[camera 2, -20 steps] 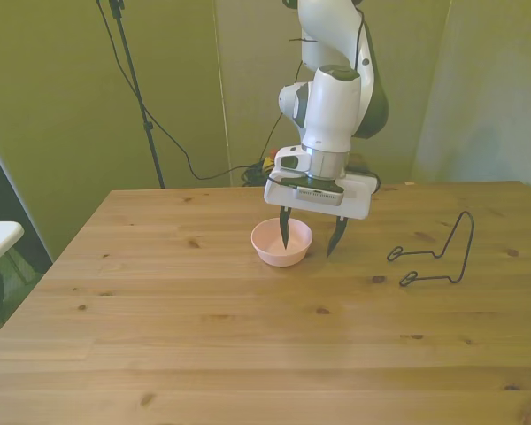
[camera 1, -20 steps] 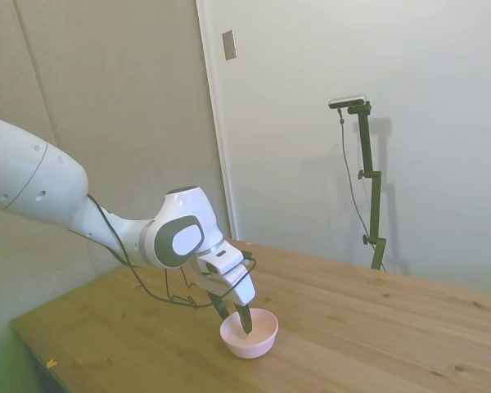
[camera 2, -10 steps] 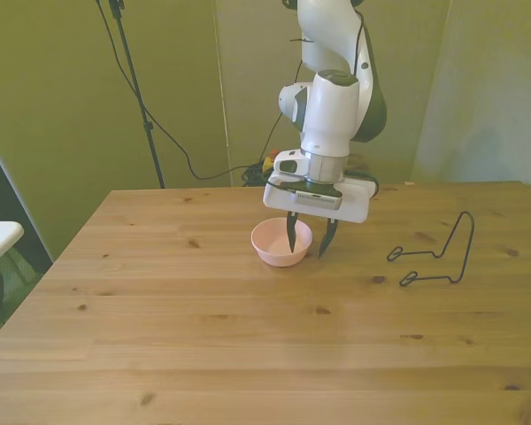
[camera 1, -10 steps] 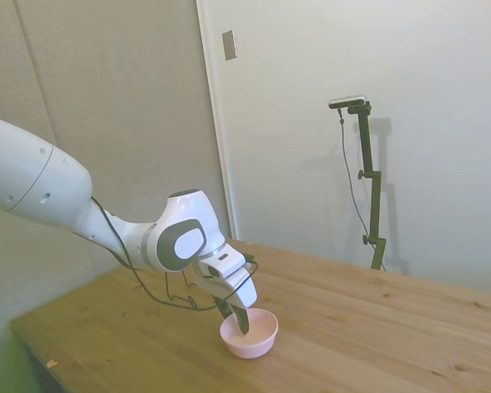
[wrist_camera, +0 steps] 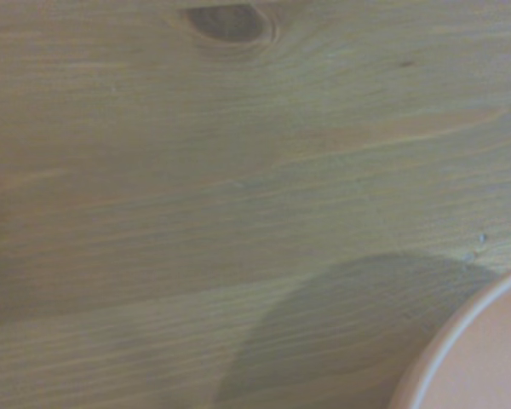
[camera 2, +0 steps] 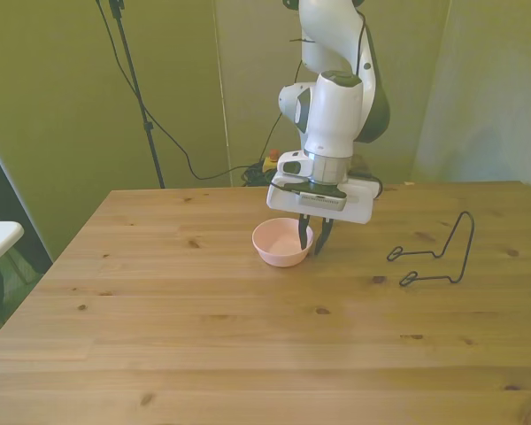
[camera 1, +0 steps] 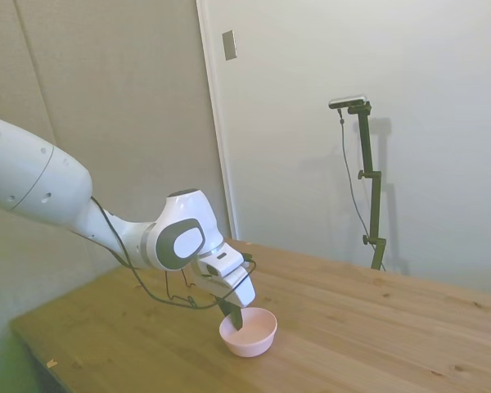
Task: Load the bowl
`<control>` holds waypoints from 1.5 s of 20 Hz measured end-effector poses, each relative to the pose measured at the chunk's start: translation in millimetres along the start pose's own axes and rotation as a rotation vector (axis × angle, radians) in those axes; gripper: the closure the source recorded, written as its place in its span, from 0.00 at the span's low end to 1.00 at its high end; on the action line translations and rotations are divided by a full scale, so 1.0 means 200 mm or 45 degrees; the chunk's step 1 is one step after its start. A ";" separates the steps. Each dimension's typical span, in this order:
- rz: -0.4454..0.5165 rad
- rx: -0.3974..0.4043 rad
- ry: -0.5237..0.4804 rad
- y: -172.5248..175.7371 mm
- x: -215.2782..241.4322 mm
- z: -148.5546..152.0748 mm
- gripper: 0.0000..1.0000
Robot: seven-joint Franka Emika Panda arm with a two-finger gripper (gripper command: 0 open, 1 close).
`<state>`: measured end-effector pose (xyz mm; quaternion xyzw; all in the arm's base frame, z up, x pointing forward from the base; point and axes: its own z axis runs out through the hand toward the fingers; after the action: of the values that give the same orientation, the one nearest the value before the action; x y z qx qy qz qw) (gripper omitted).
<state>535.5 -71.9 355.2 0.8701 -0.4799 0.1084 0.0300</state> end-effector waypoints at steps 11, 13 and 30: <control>-0.080 0.214 -0.076 -0.21 0.00 -0.34 1.00; -0.120 0.257 -0.086 -0.27 -0.03 -0.49 1.00; -0.360 0.563 -0.355 -0.62 -0.38 -0.58 1.00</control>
<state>582.8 76.1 458.0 0.9203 -0.3181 0.0845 -0.2115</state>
